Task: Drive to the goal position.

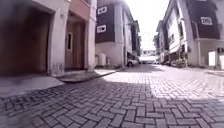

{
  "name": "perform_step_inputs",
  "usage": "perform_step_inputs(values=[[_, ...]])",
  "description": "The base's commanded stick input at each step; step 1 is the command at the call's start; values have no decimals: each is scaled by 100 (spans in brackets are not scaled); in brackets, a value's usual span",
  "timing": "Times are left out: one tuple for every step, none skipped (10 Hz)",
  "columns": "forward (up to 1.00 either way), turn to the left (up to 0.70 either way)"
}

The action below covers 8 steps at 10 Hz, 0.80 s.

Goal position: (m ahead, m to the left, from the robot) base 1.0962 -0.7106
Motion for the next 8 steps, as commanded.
perform_step_inputs(values=[[50, 0], [50, 0], [50, 0], [50, 0], [50, 0], [50, 0], [50, 0], [50, 0]])
